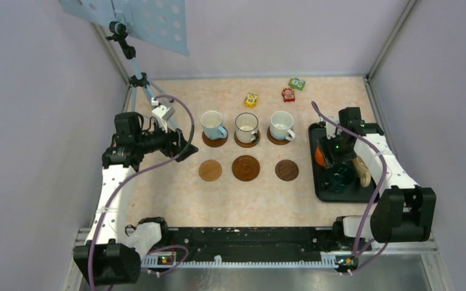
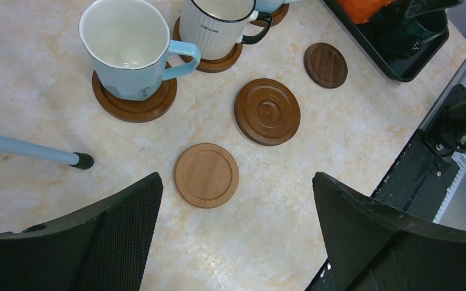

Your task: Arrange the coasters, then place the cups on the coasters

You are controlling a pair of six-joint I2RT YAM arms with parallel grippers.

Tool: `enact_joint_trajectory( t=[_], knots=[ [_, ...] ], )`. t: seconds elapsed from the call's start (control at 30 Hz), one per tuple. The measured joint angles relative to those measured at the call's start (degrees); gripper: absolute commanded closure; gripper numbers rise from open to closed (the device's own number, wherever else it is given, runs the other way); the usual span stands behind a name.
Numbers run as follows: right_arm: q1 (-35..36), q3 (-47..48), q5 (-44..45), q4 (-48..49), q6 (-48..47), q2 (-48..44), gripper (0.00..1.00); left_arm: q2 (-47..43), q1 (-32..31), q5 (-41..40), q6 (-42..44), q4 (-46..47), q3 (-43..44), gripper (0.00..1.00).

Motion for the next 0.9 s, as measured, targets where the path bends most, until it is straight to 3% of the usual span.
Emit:
enact_joint_trajectory(
  t=[0.9],
  knots=[
    [-0.13,0.0,3.91,11.61,2.12,8.81,0.46,0.0,0.0,0.0,0.02,0.0,-0.42,0.01]
  ],
)
